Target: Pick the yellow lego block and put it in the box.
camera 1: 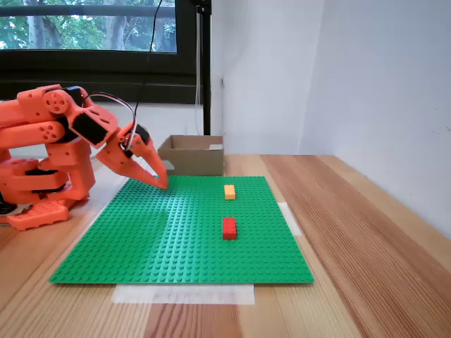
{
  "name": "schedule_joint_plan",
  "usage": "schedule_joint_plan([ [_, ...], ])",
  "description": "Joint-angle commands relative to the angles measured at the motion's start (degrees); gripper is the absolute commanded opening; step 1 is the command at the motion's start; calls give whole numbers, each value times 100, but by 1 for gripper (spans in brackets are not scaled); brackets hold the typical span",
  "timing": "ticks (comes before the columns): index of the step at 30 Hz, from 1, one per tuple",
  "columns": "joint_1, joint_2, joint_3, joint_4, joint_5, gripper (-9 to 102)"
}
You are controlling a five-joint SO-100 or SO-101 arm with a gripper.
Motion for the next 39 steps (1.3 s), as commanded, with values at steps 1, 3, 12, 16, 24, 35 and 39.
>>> schedule_joint_plan([
  [1, 26, 26, 35, -70, 35, -1],
  [3, 26, 26, 35, -70, 35, -1],
  [12, 26, 26, 35, -70, 35, -1],
  [16, 0, 26, 35, -70, -18, -1],
  [24, 79, 26, 35, -70, 79, -1],
  [35, 79, 26, 35, -70, 88, -1],
  [39, 79, 26, 35, -70, 97, -1],
])
